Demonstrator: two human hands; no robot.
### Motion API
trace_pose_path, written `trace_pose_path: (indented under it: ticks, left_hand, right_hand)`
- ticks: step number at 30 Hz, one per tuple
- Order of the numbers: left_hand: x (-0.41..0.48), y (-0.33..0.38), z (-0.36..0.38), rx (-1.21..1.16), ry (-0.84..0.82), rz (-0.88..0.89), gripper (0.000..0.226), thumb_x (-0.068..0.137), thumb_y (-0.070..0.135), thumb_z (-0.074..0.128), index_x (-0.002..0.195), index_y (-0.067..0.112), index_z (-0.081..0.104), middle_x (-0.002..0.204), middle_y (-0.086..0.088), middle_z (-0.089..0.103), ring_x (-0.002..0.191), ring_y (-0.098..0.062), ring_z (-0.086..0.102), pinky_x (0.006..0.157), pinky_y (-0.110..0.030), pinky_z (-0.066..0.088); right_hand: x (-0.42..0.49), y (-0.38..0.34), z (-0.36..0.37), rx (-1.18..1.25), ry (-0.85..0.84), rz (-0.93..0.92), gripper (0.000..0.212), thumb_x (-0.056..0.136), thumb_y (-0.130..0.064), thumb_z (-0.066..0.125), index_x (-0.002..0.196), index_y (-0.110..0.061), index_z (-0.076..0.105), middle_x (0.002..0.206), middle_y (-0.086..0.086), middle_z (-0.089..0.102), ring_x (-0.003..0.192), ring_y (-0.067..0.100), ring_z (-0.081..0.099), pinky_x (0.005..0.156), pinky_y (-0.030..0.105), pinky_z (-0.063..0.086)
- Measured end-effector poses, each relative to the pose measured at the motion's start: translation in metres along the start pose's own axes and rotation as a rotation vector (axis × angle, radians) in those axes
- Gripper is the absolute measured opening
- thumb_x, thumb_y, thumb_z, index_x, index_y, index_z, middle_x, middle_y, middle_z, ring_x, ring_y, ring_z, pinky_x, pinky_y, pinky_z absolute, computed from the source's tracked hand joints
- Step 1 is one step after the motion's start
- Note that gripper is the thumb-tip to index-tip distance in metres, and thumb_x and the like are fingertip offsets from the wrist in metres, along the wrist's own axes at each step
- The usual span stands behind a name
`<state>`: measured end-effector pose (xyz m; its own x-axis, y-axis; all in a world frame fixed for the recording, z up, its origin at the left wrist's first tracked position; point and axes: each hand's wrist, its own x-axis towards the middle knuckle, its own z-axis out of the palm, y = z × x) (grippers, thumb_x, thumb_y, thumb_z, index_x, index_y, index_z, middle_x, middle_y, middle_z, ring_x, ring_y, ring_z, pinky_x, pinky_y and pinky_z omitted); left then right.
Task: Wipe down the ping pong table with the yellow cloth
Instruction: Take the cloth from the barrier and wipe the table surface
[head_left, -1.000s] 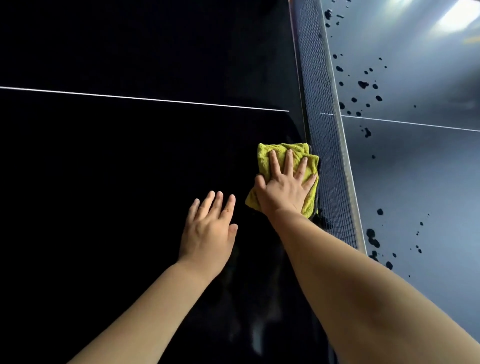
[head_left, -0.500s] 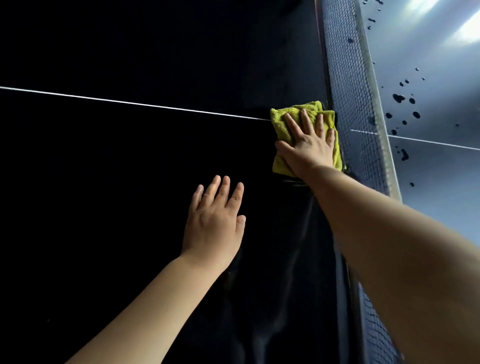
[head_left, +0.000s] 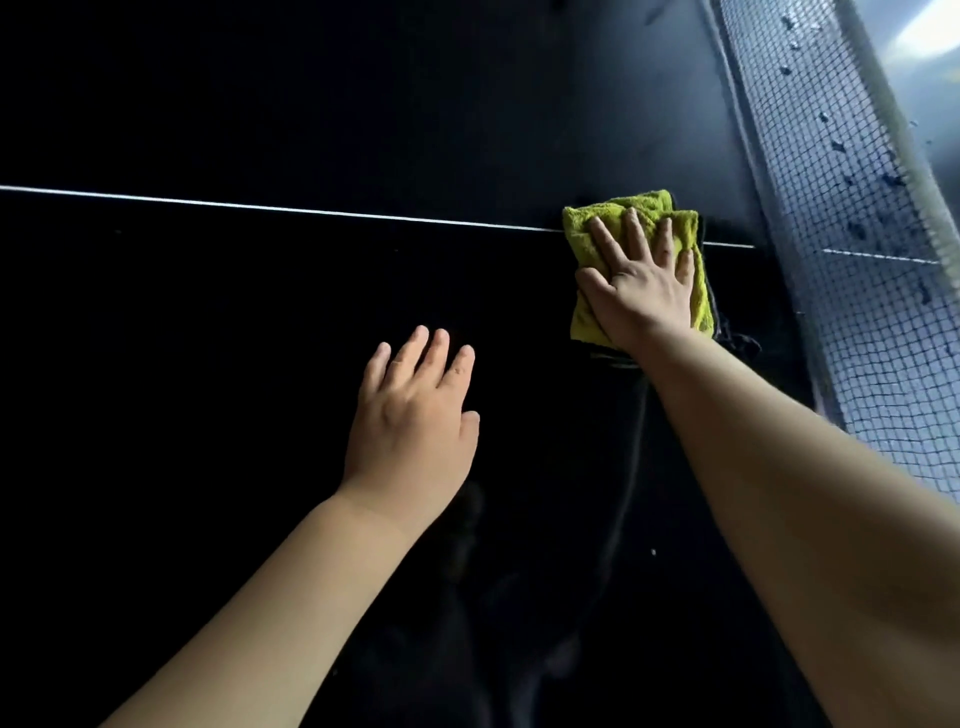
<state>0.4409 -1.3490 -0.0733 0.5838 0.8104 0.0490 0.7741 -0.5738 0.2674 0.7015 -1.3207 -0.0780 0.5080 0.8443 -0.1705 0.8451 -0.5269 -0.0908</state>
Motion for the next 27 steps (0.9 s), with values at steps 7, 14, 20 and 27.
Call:
trace_pose_path:
  ticks: [7,14,20,27]
  left_hand:
    - [-0.037,-0.124,-0.040,0.036,-0.019,-0.130,0.058,0.080,0.025,0.064,0.134,0.009,0.050,0.139,-0.014,0.049,0.135,-0.029,0.036,0.112,-0.048,0.024]
    - [-0.079,-0.206,-0.071,0.057,-0.041,-0.239,0.060,0.087,0.029,0.058,0.141,0.010,0.040,0.147,-0.012,0.037,0.141,-0.025,0.026,0.116,-0.044,0.017]
    - [-0.103,-0.234,-0.089,0.082,-0.044,-0.356,0.064,0.094,0.029,0.048,0.148,0.010,0.021,0.156,-0.009,0.017,0.145,-0.019,0.011,0.118,-0.037,0.008]
    - [-0.094,-0.234,-0.095,0.212,-0.147,-0.424,0.064,0.096,0.017,0.033,0.150,0.008,-0.001,0.158,-0.008,-0.003,0.145,-0.019,-0.002,0.118,-0.036,0.003]
  right_hand:
    - [-0.006,-0.157,0.021,-0.032,-0.017,-0.146,0.062,0.096,-0.059,0.029,0.153,-0.047,0.007,0.164,-0.005,-0.004,0.149,0.028,-0.013,0.118,0.054,-0.006]
    - [-0.036,-0.299,0.040,-0.102,-0.048,-0.392,0.062,0.096,-0.061,0.025,0.152,-0.047,0.004,0.164,-0.004,-0.008,0.148,0.031,-0.015,0.117,0.057,-0.007]
    - [-0.087,-0.369,0.053,-0.119,-0.083,-0.604,0.064,0.095,-0.059,0.030,0.152,-0.046,0.004,0.164,-0.003,-0.007,0.148,0.031,-0.017,0.117,0.058,-0.008]
    - [-0.139,-0.348,0.059,-0.097,-0.103,-0.746,0.066,0.094,-0.053,0.033,0.153,-0.045,0.005,0.164,-0.004,-0.006,0.148,0.031,-0.018,0.116,0.059,-0.010]
